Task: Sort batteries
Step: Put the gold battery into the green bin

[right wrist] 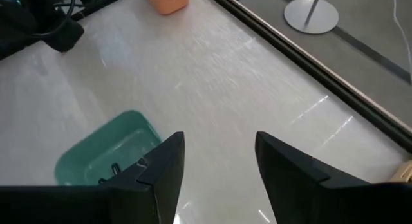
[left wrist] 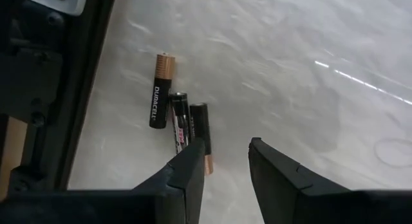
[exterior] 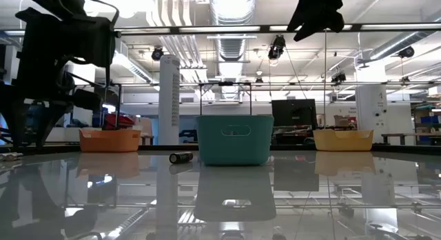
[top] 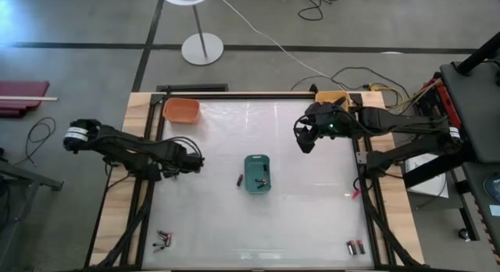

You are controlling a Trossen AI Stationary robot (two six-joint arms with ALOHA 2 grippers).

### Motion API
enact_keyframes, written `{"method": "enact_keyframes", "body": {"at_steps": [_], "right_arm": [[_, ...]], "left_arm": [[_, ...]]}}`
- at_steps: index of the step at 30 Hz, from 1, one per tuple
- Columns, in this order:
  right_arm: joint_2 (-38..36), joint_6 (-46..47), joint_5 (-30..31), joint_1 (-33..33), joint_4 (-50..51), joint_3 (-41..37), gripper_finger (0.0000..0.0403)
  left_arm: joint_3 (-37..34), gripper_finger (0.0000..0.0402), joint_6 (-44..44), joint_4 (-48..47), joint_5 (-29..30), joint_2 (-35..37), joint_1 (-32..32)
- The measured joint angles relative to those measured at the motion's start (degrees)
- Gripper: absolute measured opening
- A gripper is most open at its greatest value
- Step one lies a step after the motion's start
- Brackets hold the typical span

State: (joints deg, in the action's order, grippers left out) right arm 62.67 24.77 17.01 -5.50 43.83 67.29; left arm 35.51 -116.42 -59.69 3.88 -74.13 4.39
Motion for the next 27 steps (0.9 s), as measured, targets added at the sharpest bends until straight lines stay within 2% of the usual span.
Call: {"method": "enact_keyframes", "body": {"at_steps": [13,27], "right_arm": [[0.0,-2.9,-0.5,0.0,1.4,0.0,0.0179],[0.0,-2.9,-1.1,0.0,3.0,0.0,0.0189]], "left_arm": [[0.1,0.0103,-4.3,2.1,-0.1,-5.7,0.0],[1.4,0.0093,-1.6,5.6,1.5,-9.0,0.0]]}}
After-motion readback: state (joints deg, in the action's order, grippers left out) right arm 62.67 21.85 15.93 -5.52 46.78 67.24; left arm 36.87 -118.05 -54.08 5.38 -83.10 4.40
